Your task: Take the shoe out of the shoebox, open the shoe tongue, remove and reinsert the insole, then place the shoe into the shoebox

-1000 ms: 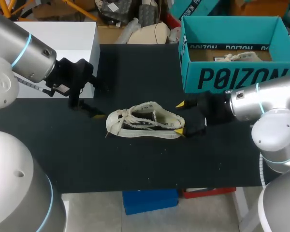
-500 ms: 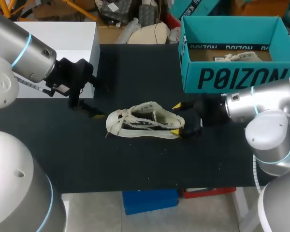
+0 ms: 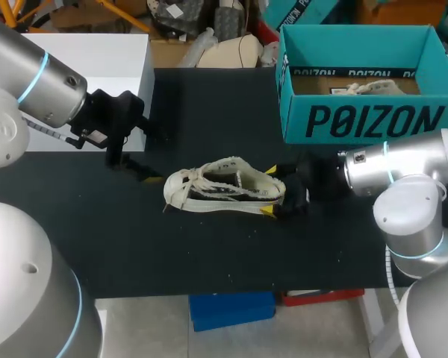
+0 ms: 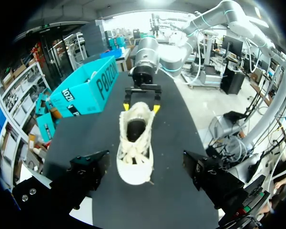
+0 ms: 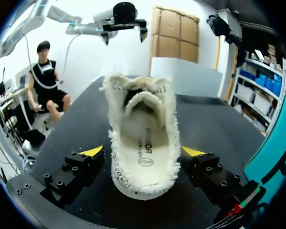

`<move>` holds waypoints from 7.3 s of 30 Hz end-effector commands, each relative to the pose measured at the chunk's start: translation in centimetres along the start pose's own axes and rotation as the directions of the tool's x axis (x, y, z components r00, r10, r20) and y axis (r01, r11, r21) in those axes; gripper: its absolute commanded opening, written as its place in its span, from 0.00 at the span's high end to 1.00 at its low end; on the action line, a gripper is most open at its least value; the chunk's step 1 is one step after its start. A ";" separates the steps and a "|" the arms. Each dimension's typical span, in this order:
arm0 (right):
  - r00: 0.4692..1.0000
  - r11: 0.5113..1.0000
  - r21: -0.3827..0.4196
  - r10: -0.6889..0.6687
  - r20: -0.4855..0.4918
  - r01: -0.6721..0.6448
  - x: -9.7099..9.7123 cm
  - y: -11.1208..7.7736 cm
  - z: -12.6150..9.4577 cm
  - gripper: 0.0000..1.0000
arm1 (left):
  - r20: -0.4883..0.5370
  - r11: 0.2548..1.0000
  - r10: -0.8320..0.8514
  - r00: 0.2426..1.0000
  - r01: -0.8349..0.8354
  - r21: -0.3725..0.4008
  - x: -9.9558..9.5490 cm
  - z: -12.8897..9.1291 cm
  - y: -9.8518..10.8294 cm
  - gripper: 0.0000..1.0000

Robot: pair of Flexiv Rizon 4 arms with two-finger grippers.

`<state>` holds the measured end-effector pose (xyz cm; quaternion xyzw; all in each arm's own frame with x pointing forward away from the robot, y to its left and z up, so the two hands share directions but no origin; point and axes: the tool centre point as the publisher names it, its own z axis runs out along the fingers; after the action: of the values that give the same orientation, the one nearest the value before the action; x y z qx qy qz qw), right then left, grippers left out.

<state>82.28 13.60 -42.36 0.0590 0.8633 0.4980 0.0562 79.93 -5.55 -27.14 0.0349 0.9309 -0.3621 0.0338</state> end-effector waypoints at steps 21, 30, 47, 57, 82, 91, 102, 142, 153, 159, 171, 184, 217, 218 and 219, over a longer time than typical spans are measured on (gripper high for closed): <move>1.000 1.000 0.018 0.014 0.025 -0.014 -0.1 -0.9 1.3 1.00 | 0.029 0.999 0.023 0.999 -0.022 -0.027 -0.1 0.0 -0.6 0.00; 1.000 1.000 0.018 0.014 0.025 -0.014 -0.1 -0.9 1.3 1.00 | 0.275 0.914 -0.331 0.903 0.379 -0.146 -0.9 2.4 -3.3 0.00; 1.000 1.000 0.018 0.014 0.025 -0.014 -0.1 -0.9 1.3 1.00 | 0.262 0.841 -0.468 0.844 0.516 -0.161 -1.4 3.5 -2.7 0.00; 1.000 1.000 0.018 0.014 0.025 -0.014 -0.1 -0.9 1.3 1.00 | 0.694 0.256 -0.635 0.339 0.940 -0.225 -2.4 6.3 -4.7 0.00; 1.000 1.000 0.018 0.014 0.025 -0.014 -0.1 -0.9 1.3 1.00 | 0.747 0.126 -0.624 0.230 0.973 -0.194 -1.4 9.7 -6.0 0.00; 1.000 1.000 0.018 0.014 0.025 -0.014 -0.1 -0.9 1.3 1.00 | 0.789 0.079 -0.555 0.263 0.961 -0.265 -1.9 13.3 -5.9 0.00; 1.000 1.000 0.018 0.014 0.025 -0.014 -0.1 -0.9 1.3 1.00 | 0.864 -0.002 -0.421 0.275 0.953 -0.304 -2.0 15.9 -4.5 0.00; 1.000 1.000 0.018 0.014 0.025 -0.014 -0.1 -0.9 1.3 1.00 | 0.924 0.029 -0.340 0.174 0.984 -0.175 -2.7 13.1 -5.1 1.00; 1.000 1.000 0.018 0.014 0.025 -0.014 -0.1 -0.9 1.3 1.00 | 0.929 0.021 -0.356 0.104 0.994 -0.104 -1.8 10.0 -3.1 1.00; 1.000 1.000 0.018 0.014 0.025 -0.014 -0.1 -0.9 1.3 1.00 | 0.934 -0.010 -0.353 0.055 0.998 -0.063 -1.3 8.7 -1.3 1.00; 1.000 1.000 0.018 0.014 0.025 -0.014 -0.1 -0.9 1.3 1.00 | 0.935 -0.059 -0.354 0.001 0.998 -0.023 -0.9 7.8 1.1 1.00; 1.000 1.000 0.018 0.014 0.025 -0.014 -0.1 -0.9 1.3 1.00 | 0.932 -0.115 -0.360 -0.045 0.993 0.003 -0.7 6.6 3.8 0.00; 1.000 1.000 0.018 0.014 0.025 -0.014 -0.1 -0.9 1.3 1.00 | 0.866 0.006 -0.499 0.022 1.000 -0.022 -2.2 5.9 5.3 0.00; 1.000 1.000 0.018 0.014 0.025 -0.014 -0.1 -0.9 1.3 1.00 | 0.851 0.062 -0.521 0.065 0.997 -0.039 -2.3 5.6 4.5 0.00; 1.000 1.000 0.018 0.014 0.025 -0.014 -0.1 -0.9 1.3 1.00 | 0.820 0.116 -0.561 0.113 0.992 -0.057 -2.3 5.3 3.6 0.00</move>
<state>82.52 14.01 -43.65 0.0711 0.8659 0.4911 0.0629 83.97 -7.24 -35.71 -0.6838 0.7075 0.1170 0.1351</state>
